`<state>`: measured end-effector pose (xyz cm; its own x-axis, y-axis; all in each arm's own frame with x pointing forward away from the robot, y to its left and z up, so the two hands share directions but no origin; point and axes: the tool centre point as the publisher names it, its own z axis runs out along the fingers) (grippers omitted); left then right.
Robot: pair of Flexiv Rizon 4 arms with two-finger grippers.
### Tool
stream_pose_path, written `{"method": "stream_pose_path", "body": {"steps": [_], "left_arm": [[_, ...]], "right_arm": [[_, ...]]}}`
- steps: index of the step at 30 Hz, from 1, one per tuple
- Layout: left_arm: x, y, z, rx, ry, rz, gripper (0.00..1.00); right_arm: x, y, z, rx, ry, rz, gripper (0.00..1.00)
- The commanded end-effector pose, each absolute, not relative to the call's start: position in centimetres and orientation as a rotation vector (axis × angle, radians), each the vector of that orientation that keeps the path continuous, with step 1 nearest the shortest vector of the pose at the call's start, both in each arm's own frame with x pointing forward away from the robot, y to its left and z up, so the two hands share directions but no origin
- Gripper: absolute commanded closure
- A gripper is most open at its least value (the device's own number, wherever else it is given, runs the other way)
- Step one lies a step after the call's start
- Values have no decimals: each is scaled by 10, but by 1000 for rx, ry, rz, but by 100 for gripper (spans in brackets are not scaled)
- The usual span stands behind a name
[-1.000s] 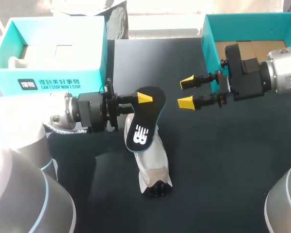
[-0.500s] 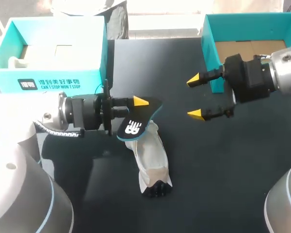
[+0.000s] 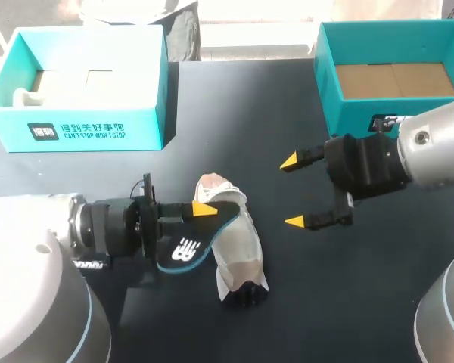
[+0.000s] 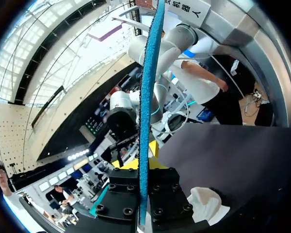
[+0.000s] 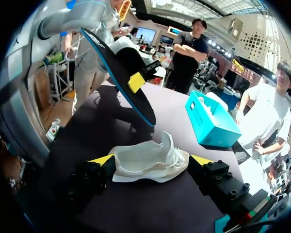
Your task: Take the shoe out of the shoebox, open the shoe tongue, remove and reinsert the insole, then place the shoe into the shoebox
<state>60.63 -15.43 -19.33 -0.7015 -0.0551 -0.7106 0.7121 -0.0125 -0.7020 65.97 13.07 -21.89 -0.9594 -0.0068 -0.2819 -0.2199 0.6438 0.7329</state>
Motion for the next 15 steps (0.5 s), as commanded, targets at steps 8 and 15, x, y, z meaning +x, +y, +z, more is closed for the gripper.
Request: {"method": "stream_pose_path", "body": {"steps": [8,15], "left_arm": [[578,-153,-230,595,1753,-1717,100],[584,-159,-251,632,1746,-1679,100]], "right_arm": [[652,160,-274,-186,2630,1283,0],[654,165,-292,-187,2660,1284,0]]}}
